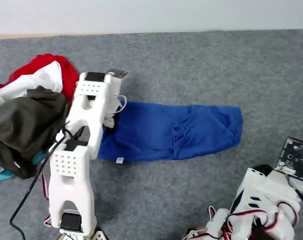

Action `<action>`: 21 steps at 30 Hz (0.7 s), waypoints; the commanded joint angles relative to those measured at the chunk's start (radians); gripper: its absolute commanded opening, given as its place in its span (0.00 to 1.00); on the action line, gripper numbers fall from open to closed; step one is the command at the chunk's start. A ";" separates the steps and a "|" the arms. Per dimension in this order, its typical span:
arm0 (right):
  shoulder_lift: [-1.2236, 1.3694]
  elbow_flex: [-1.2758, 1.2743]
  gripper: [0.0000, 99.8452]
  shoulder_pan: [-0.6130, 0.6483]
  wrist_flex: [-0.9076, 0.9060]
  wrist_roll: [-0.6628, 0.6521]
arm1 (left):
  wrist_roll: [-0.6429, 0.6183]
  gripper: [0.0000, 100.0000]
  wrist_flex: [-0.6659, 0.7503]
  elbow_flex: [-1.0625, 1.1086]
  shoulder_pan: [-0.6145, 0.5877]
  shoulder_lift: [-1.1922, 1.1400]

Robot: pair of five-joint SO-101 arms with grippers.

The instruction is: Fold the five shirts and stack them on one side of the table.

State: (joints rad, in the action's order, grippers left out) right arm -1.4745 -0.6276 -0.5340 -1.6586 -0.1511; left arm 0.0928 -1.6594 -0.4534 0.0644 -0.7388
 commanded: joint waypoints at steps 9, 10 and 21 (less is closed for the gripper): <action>-0.002 0.009 0.01 -0.012 0.021 0.000 | -0.081 0.00 -0.091 -0.127 0.235 0.290; -0.002 0.009 0.01 -0.012 0.019 0.000 | -0.081 0.00 -0.086 -0.127 0.262 0.295; -0.004 0.009 0.01 -0.012 0.013 0.000 | -0.140 0.00 0.057 -0.127 0.502 0.295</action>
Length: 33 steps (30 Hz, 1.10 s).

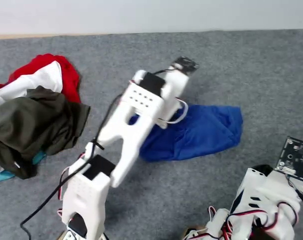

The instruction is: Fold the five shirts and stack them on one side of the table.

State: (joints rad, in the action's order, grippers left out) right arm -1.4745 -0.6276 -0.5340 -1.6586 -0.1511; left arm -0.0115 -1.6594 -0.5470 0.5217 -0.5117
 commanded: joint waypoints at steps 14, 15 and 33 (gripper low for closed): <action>-0.004 0.005 0.01 -0.012 0.012 0.002 | -0.107 0.00 0.296 -0.027 0.203 0.064; -0.004 0.005 0.01 -0.012 0.012 0.002 | -0.107 0.00 0.305 -0.027 0.210 0.057; -0.004 0.003 0.01 -0.013 0.012 0.002 | -0.130 0.01 0.224 -0.515 0.293 -0.341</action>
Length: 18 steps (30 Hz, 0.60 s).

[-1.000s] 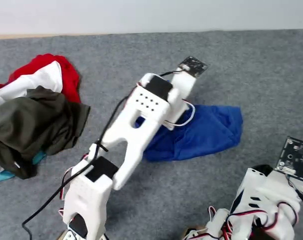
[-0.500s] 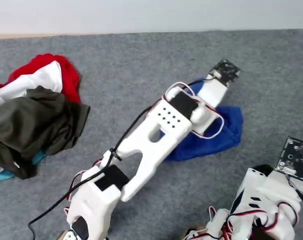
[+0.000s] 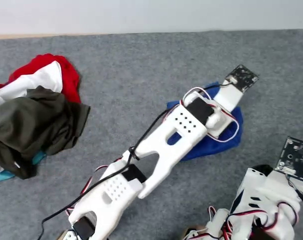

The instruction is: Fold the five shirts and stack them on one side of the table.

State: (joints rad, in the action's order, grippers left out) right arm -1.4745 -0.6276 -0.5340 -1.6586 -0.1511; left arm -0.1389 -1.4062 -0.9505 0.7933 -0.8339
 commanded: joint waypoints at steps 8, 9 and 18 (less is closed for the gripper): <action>-0.004 0.003 0.01 -0.013 0.012 0.002 | -0.002 0.22 -0.172 -0.326 0.040 -0.126; -0.004 0.003 0.01 -0.013 0.012 0.002 | -0.002 0.22 -0.193 -0.354 0.040 -0.127; -0.004 0.003 0.01 -0.013 0.012 0.002 | 0.048 0.20 -0.351 -0.536 -0.058 -0.124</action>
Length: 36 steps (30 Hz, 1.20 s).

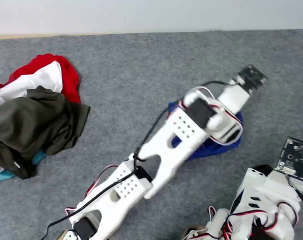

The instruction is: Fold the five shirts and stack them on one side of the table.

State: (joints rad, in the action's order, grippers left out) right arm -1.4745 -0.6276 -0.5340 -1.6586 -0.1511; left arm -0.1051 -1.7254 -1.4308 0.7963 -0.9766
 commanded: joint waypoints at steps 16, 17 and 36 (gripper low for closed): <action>-0.004 0.003 0.01 -0.012 0.012 0.002 | 0.210 0.24 -0.028 0.260 -0.181 0.077; -0.002 -0.002 0.01 -0.012 0.012 0.002 | 0.212 0.24 -0.025 0.283 -0.181 0.077; -0.004 -0.034 0.01 -0.012 0.013 0.002 | 0.184 0.21 -0.011 0.344 0.130 0.086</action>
State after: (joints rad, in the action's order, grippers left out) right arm -1.4745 -0.6674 -0.5340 -1.6586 -0.1511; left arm 0.0974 -1.7177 -1.0395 0.8976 -0.9751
